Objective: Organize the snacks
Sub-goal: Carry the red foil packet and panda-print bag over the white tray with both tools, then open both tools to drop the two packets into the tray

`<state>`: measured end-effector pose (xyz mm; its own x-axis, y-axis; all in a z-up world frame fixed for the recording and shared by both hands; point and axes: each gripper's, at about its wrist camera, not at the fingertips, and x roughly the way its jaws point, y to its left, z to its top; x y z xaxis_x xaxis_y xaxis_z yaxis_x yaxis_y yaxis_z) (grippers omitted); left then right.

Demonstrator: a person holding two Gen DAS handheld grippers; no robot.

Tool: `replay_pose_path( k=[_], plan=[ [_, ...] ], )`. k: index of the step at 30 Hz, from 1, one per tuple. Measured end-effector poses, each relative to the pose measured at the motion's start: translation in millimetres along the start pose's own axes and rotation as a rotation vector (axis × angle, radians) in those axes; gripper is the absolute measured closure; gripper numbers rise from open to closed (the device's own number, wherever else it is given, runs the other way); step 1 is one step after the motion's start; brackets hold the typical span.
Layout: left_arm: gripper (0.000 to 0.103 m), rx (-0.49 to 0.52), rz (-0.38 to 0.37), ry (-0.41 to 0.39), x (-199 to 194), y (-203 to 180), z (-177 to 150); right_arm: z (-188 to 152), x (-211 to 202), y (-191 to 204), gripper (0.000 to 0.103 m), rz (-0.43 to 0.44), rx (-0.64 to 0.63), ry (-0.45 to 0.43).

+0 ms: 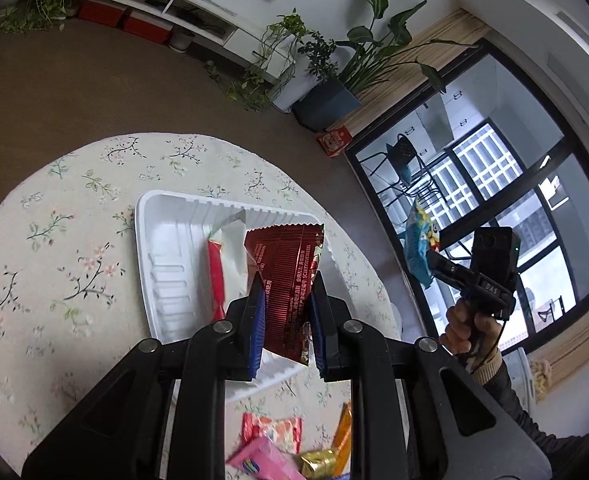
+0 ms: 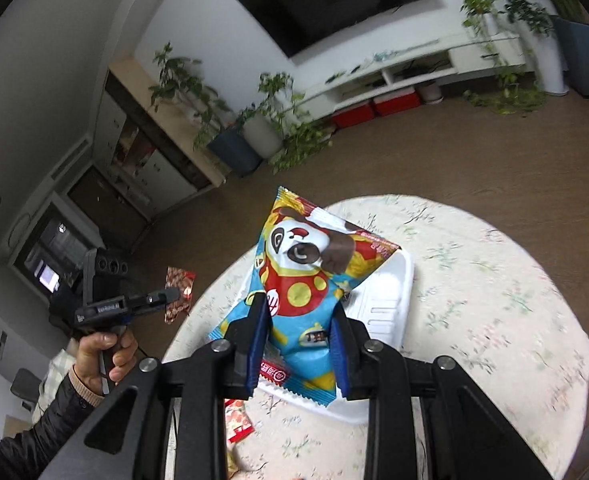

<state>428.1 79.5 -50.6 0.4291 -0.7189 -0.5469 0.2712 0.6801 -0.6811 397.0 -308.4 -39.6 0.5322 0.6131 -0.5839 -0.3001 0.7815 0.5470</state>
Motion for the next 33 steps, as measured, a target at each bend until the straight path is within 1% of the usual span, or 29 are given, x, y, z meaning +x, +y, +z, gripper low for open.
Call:
replay_pose_path(
  k=[5,9,14,20,24,30,33],
  plan=[
    [0.085,-0.022,0.014,0.039,35,23,5,-1,43,-17,0.072,-0.012,0.01,0.073],
    [0.085,-0.036,0.017,0.058,56,39,4,-5,63,-34,0.072,-0.03,0.027,0.111],
    [0.085,-0.044,0.024,0.076,73,50,4,-14,78,-43,0.072,-0.048,0.023,0.152],
    [0.085,-0.054,0.033,0.086,82,57,3,-22,87,-45,0.072,-0.058,0.02,0.181],
    [0.085,-0.062,0.035,0.075,81,60,2,-26,92,-42,0.072,-0.069,0.006,0.198],
    [0.085,-0.064,0.08,0.075,82,68,-7,-29,102,-42,0.072,-0.097,-0.013,0.222],
    [0.085,-0.076,0.084,0.078,87,73,-11,-28,104,-42,0.072,-0.107,-0.016,0.223]
  ],
)
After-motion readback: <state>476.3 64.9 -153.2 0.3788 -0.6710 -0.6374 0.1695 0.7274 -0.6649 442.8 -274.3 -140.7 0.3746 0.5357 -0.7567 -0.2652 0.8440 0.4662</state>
